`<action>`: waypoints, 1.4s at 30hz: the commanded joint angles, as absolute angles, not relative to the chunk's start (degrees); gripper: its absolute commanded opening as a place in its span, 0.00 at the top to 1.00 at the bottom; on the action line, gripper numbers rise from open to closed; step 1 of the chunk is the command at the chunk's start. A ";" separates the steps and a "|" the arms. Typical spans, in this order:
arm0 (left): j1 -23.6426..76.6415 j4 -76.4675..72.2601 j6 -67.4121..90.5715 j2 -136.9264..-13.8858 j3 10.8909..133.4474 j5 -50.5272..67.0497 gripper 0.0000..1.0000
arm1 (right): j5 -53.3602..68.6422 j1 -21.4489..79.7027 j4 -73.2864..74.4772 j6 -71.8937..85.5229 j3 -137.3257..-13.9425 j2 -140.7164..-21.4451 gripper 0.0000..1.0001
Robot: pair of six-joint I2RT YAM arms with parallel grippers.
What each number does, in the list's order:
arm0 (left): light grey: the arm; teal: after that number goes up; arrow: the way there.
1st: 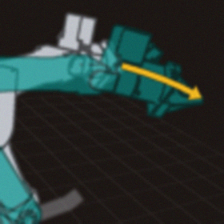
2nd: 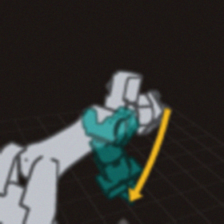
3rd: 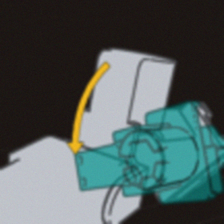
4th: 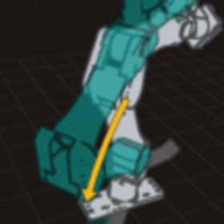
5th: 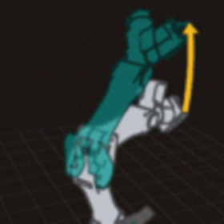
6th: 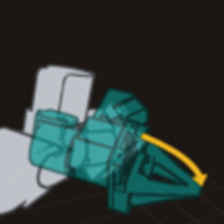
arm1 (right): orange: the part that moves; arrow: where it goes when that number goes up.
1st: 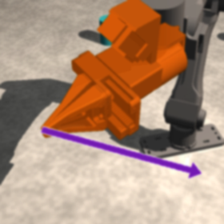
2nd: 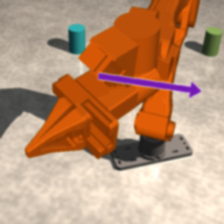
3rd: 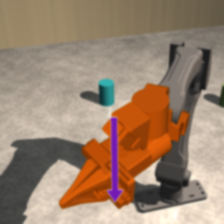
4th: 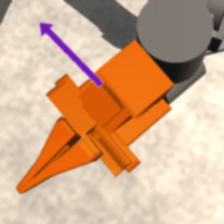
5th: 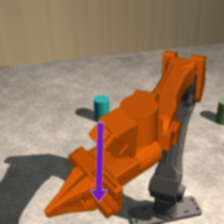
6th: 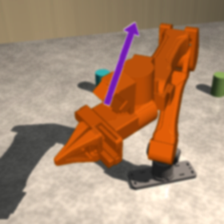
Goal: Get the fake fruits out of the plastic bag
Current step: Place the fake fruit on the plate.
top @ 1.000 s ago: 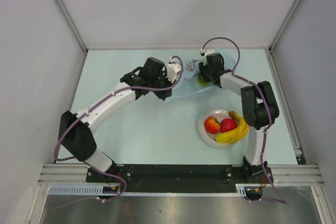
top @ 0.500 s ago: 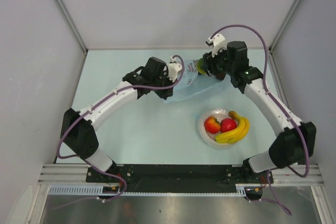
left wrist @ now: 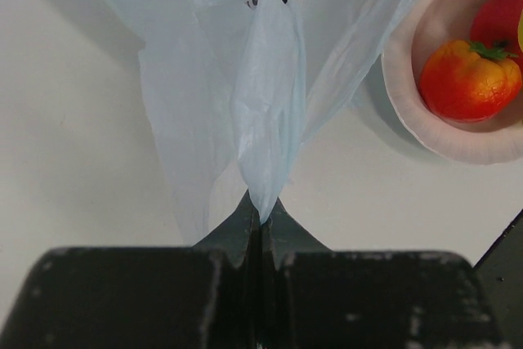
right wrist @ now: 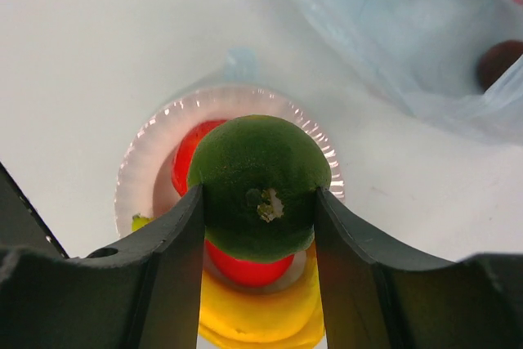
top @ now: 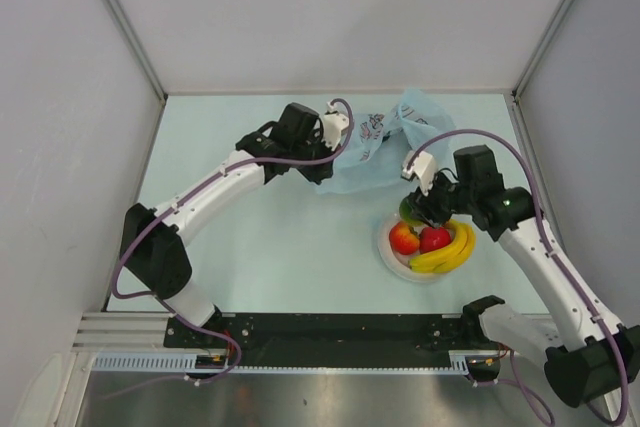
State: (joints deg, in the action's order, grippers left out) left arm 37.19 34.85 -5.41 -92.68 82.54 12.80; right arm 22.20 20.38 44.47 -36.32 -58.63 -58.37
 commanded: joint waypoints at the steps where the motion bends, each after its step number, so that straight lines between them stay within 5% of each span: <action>1: 37.27 33.84 -4.48 -93.16 85.34 14.06 1.00 | 18.73 19.86 43.87 -39.12 -54.85 -58.87 0.84; 17: 39.02 33.75 -5.98 -91.05 82.88 12.04 1.00 | 16.61 17.49 32.17 -33.14 -49.05 -68.82 0.80; 20: 39.11 33.75 -5.80 -91.23 83.14 12.22 1.00 | 16.17 17.49 31.29 -31.99 -47.29 -68.55 0.75; 24: 39.11 33.84 -5.54 -91.93 83.67 12.48 1.00 | 15.38 17.49 30.41 -31.55 -45.53 -68.20 0.48; 33: 39.20 34.01 -5.45 -92.46 84.02 13.09 1.00 | 13.09 17.31 30.23 -30.85 -46.05 -66.45 0.19; 42: 39.20 33.84 -5.27 -92.99 84.11 12.83 1.00 | 23.99 17.84 35.87 -26.30 -58.44 -61.53 0.23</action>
State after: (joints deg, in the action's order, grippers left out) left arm 38.87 34.85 -5.52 -92.90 82.94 12.25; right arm 16.49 17.45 36.21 -30.74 -50.72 -65.98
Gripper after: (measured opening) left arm 0.006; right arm 0.809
